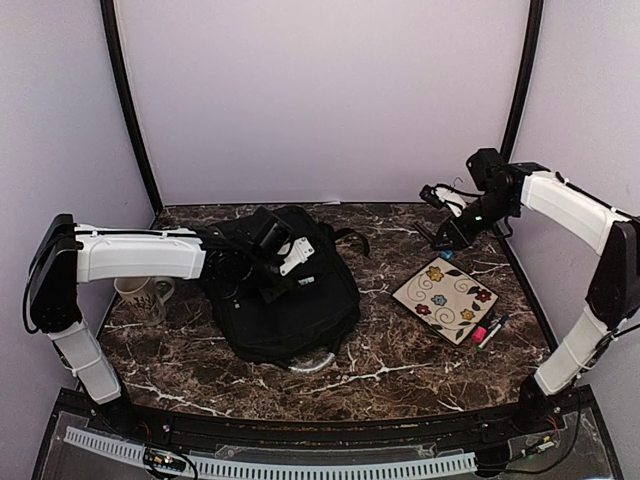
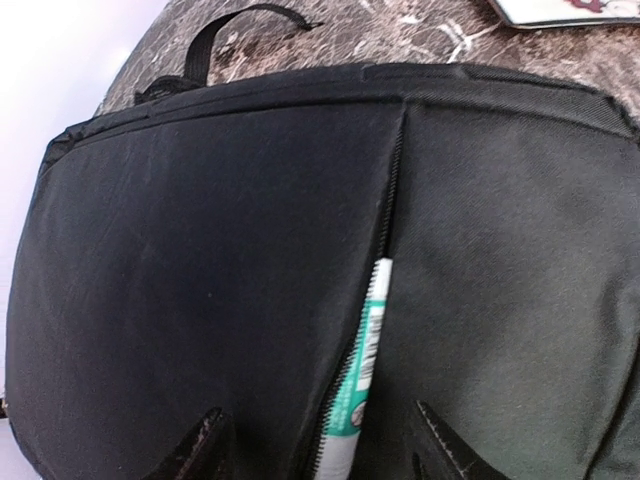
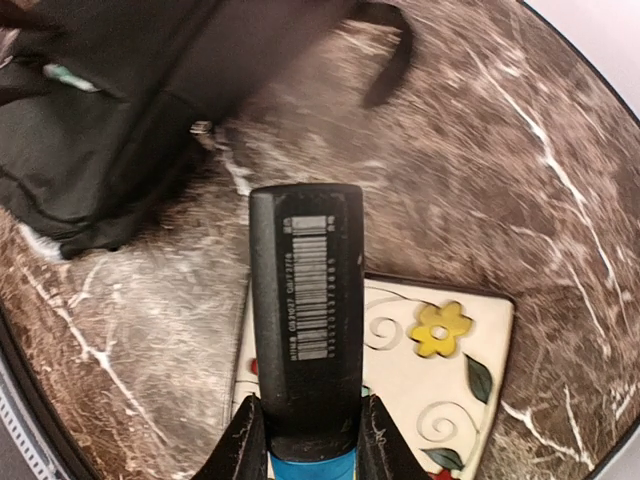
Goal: Pack the student bag
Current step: Pick up the second largest pocket of the student bag.
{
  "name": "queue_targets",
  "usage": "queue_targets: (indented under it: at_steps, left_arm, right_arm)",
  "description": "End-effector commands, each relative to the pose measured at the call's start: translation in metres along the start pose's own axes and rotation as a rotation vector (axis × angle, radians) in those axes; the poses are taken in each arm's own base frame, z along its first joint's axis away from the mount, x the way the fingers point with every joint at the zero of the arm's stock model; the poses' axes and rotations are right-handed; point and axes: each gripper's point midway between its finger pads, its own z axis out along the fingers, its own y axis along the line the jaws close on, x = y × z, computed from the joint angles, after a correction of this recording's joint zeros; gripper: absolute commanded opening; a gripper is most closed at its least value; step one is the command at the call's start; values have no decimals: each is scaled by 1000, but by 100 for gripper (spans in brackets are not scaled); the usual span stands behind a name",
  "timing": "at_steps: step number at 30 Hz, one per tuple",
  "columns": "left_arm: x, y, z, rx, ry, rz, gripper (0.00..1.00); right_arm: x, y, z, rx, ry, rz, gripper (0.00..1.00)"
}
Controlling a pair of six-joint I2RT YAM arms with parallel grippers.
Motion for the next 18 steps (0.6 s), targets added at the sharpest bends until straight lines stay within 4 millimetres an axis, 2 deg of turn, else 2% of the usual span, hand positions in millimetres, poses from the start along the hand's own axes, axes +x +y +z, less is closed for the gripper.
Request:
queue_targets:
  at_steps: [1, 6, 11, 13, 17, 18]
  left_arm:
    - [22, 17, -1, -121, 86, 52, 58]
    - [30, 31, 8, -222, 141, 64, 53]
    - [34, 35, 14, -256, 167, 72, 36]
    - [32, 36, 15, -261, 161, 63, 25]
    - [17, 36, 7, -191, 97, -11, 1]
    - [13, 37, 3, -170, 77, -31, 0]
  right_arm:
    - [-15, 52, -9, -60, -53, -126, 10]
    - [-23, 104, -3, -100, -72, -288, 10]
    - [-20, 145, 12, -141, -53, -428, 10]
    - [-17, 161, 19, -141, -37, -511, 10]
    - [1, 193, 33, -158, 19, -697, 11]
    - [4, 201, 35, -151, 34, -743, 11]
